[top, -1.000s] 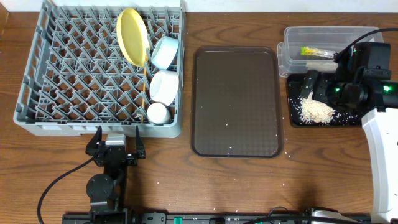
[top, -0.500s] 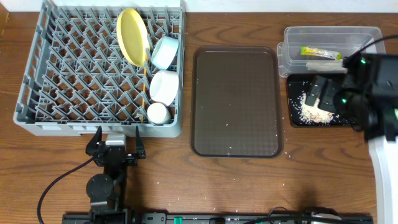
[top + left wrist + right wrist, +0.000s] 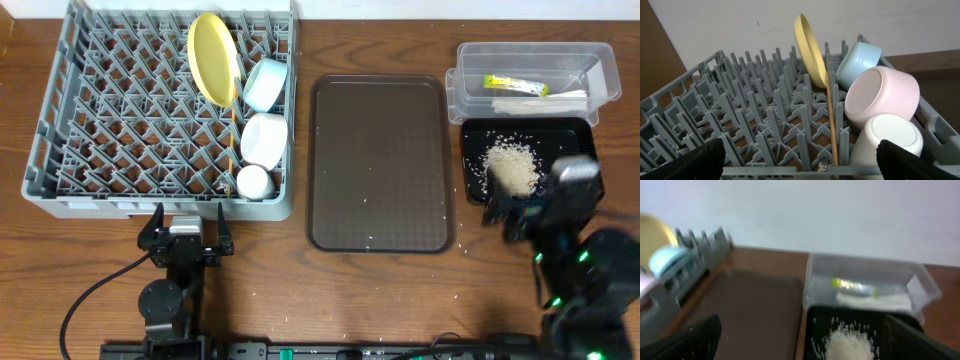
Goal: Sort waste into correct bins and load items into the dishwasher
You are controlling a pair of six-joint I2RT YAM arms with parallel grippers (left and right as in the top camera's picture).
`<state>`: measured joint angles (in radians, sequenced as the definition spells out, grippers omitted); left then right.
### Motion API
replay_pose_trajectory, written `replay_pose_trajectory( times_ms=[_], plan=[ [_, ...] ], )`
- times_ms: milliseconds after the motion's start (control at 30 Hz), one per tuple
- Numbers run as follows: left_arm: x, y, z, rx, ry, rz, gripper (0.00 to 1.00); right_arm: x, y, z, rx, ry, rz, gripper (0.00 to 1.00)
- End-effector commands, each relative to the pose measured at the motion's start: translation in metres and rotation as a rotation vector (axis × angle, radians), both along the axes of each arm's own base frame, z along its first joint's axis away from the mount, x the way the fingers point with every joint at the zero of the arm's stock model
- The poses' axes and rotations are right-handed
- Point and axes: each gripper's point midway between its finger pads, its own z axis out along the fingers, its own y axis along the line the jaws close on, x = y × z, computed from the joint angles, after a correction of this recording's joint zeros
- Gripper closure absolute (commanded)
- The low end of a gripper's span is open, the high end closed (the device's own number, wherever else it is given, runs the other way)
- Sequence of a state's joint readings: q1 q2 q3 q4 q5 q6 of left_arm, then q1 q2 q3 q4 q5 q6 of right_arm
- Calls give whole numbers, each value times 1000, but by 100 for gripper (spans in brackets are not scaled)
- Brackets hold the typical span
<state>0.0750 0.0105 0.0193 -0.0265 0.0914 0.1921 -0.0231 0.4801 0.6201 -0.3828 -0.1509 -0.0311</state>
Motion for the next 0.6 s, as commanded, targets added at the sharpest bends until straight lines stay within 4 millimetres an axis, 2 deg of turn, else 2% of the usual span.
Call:
replay_pose_trajectory(
  times_ms=[0,67,200,333,567],
  plan=[
    [-1,-2,-15,9,46,-13,2,-11,11,-35,-47,-28,65,1],
    [-1,-2,-15,9,46,-13,2,-13,15,-62,-46,-63,82,1],
    [-1,-2,-15,9,46,-13,2,-14,25,-90,-45,-94,123,1],
    [-1,-2,-15,9,46,-13,2,-13,31,-102,-44,-140,147,1],
    [-1,-2,-15,9,46,-13,2,-16,31,-115,-44,-170,145,1]
  ],
)
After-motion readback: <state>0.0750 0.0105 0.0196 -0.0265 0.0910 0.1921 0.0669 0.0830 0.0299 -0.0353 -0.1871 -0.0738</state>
